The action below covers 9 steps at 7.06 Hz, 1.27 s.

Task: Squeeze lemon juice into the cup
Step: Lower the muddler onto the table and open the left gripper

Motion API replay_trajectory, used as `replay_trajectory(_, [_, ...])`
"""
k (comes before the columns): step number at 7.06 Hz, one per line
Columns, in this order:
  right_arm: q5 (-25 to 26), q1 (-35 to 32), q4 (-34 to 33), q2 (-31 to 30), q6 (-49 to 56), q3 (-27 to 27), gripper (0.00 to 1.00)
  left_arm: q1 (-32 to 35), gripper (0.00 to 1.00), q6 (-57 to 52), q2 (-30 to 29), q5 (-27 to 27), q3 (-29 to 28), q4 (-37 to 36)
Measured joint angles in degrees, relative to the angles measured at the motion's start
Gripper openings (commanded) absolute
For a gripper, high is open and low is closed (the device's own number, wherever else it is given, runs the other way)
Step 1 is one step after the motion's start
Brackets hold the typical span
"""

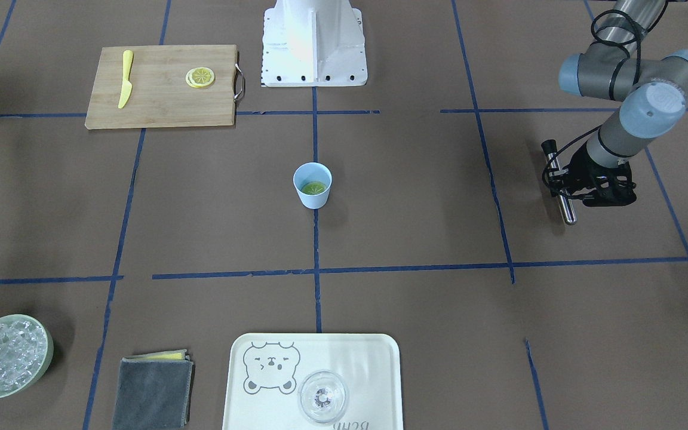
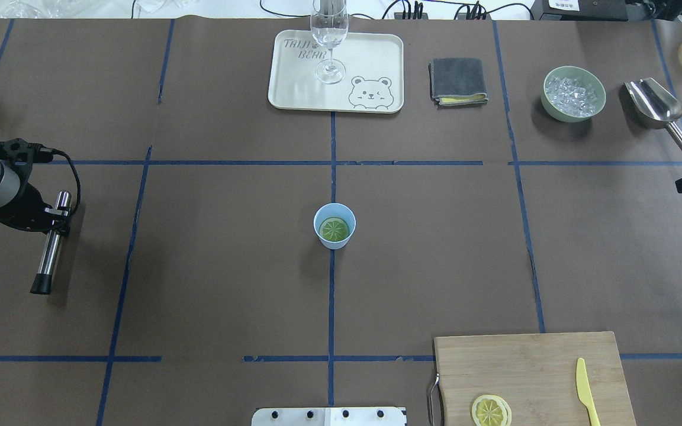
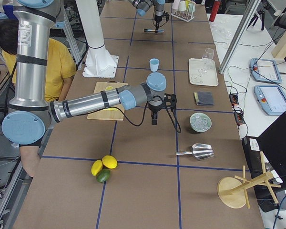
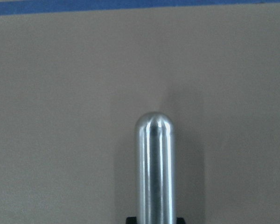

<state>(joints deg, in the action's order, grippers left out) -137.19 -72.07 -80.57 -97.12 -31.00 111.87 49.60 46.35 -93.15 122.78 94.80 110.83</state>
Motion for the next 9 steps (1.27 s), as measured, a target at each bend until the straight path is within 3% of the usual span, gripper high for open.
replay_trajectory(2, [0.0,-0.03,0.04,0.01,-0.02,0.04,1.0,-0.34,0.02,-0.02,-0.45,-0.08,0.25,-0.02])
replay_trajectory(3, [0.0,-0.09,0.04,0.03,-0.02,0.07,1.0,-0.47,0.23,-0.03,-0.72,-0.11,0.17,-0.06])
replay_trajectory(4, [-0.03,-0.13,0.01,0.02,-0.04,0.09,1.0,-0.52,0.7,-0.03,-0.8,-0.12,0.0,-0.1])
replay_trajectory(5, [-0.06,-0.16,-0.01,0.01,-0.08,0.1,1.0,-0.54,1.0,0.03,-0.81,-0.15,-0.04,-0.19])
replay_trajectory(9, [-1.56,-0.72,0.01,0.0,-0.43,0.14,1.0,-0.55,1.0,0.82,-0.79,-0.2,0.53,-0.48])
